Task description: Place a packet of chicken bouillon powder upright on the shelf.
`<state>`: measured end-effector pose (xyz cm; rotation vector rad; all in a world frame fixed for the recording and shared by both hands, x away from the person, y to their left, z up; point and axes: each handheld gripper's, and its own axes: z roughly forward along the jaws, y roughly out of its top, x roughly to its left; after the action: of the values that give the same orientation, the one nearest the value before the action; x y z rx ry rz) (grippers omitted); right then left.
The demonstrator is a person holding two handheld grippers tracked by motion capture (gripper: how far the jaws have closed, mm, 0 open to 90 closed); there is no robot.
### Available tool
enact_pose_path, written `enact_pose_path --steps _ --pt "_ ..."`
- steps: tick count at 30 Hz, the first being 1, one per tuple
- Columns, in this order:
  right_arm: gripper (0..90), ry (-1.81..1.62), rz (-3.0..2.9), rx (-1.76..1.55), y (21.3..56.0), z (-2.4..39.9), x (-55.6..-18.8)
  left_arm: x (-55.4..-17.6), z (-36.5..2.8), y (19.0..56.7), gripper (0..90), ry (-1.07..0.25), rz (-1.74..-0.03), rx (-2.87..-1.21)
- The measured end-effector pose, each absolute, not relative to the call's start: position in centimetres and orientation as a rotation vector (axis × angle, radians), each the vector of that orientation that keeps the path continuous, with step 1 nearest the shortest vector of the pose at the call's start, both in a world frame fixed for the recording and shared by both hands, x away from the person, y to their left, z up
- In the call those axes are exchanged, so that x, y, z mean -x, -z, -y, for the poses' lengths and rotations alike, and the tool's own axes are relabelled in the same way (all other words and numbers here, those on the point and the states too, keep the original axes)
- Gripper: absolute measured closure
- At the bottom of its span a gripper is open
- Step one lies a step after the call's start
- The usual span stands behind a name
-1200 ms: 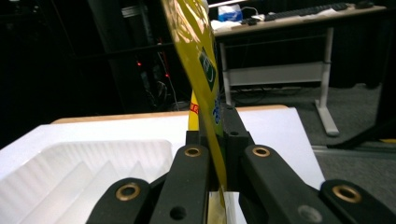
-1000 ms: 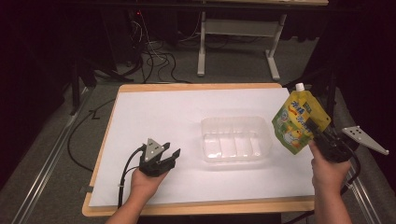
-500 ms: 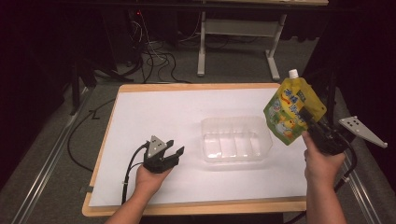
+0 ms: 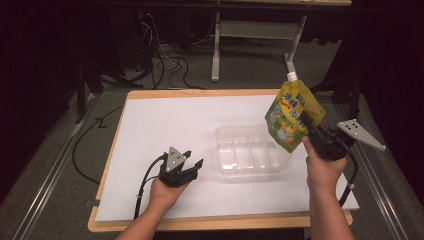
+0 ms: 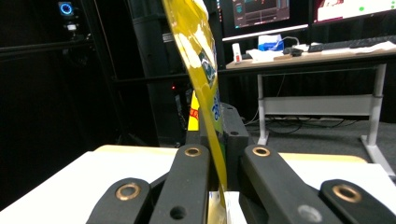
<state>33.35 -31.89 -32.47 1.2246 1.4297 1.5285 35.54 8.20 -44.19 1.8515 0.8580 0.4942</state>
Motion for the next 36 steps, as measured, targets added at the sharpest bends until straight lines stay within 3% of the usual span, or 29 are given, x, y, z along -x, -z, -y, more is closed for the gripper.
enact_pose_path --steps 8,17,36 --pt "90.0 -1.512 -1.462 -1.235 33.4 30.1 -33.6 -35.0 -6.0 43.9 39.3 -0.462 -0.803 -1.838" --pt "90.0 -1.492 -1.491 -1.247 34.6 28.3 -33.7 -35.2 -2.9 44.6 38.7 -0.461 -0.785 -1.883" --pt "90.0 -1.434 -1.482 -1.280 36.2 27.0 -34.4 -36.4 -1.5 45.8 53.2 -0.488 -0.799 -1.944"
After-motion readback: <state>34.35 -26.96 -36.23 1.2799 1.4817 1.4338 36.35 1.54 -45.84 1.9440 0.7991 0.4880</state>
